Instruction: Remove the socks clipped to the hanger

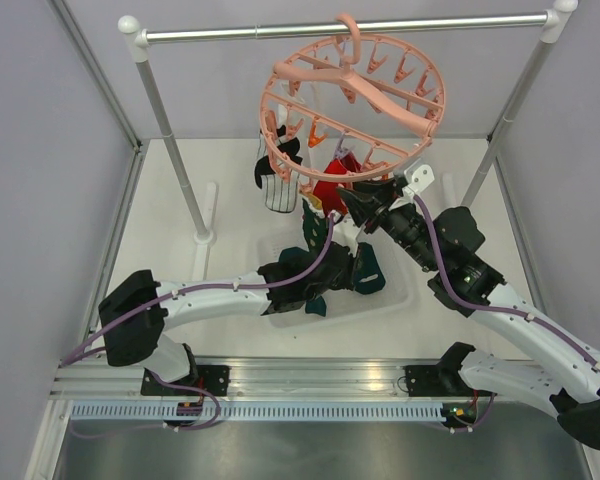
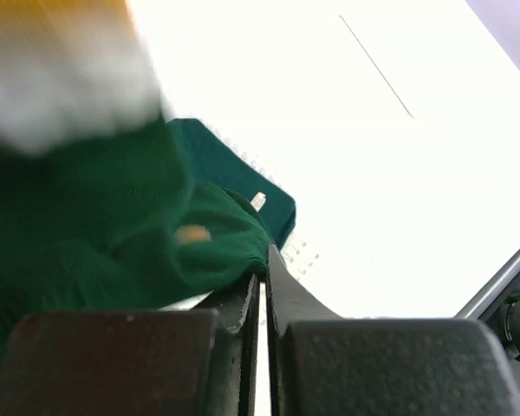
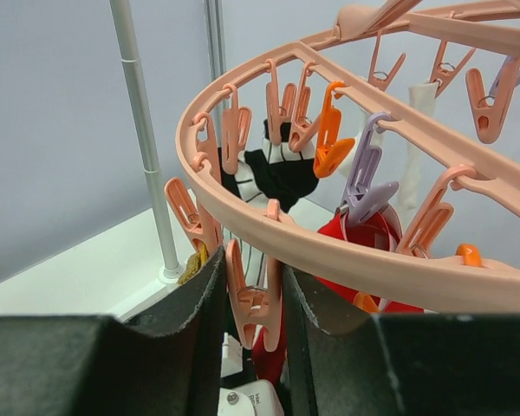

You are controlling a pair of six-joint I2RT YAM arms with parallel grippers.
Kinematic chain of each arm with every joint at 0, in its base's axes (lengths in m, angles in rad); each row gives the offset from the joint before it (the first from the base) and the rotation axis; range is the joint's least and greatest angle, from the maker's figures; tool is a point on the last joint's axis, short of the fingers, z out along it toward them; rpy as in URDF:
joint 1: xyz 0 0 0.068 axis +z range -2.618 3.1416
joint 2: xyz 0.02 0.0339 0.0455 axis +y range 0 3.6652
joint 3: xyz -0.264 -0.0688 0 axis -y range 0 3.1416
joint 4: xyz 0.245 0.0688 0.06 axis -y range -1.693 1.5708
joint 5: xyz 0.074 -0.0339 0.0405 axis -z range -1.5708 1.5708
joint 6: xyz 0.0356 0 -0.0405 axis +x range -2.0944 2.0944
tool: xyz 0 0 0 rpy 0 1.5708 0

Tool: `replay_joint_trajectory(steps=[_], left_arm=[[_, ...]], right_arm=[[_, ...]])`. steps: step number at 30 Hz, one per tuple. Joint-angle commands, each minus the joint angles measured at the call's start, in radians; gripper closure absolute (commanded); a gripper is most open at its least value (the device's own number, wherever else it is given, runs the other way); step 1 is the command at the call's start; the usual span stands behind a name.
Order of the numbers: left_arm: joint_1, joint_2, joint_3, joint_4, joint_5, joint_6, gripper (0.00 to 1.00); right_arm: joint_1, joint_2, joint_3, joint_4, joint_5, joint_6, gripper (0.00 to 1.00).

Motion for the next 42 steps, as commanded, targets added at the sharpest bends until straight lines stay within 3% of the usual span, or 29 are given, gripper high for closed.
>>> replay_joint_trajectory(steps=[1,15,17,18,21,24,27,37,42], left_arm=[[-0.011,-0.049,0.023,0.008,-0.020,-0.021,0.98],[-0.011,-0.047,-0.009,0.004,-0.066,-0.032,0.96],[-0.011,-0.033,-0.008,0.000,-0.069,-0.039,0.88],[-0.011,-0.022,-0.006,-0.003,-0.066,-0.039,0.76],[-0.011,-0.020,-0.006,0.003,-0.035,-0.032,0.52],[-0.011,-0.039,-0.029,0.020,-0.015,-0.016,0.42],[-0.011,-0.074,-0.046,0.040,0.012,0.008,0.39],[-0.012,-0.232,-0.195,0.120,0.290,0.085,0.39],[-0.012,-0.402,-0.302,0.142,0.276,0.059,0.39]], right_arm=[[0.001,-0.010,0.031,0.059,0.034,0.018,0.87],[0.000,-0.009,0.031,0.055,0.040,0.024,0.88],[0.001,-0.009,0.034,0.053,0.039,0.025,0.88],[0.000,-0.010,0.036,0.052,0.040,0.024,0.88],[0.001,-0.010,0.042,0.044,0.040,0.024,0.88],[0.001,-0.012,0.040,0.039,0.042,0.022,0.88],[0.001,-0.013,0.040,0.035,0.043,0.018,0.88],[0.001,-0.013,0.052,0.016,0.052,0.014,0.88],[0.001,-0.028,0.052,0.003,0.091,0.004,0.88]])
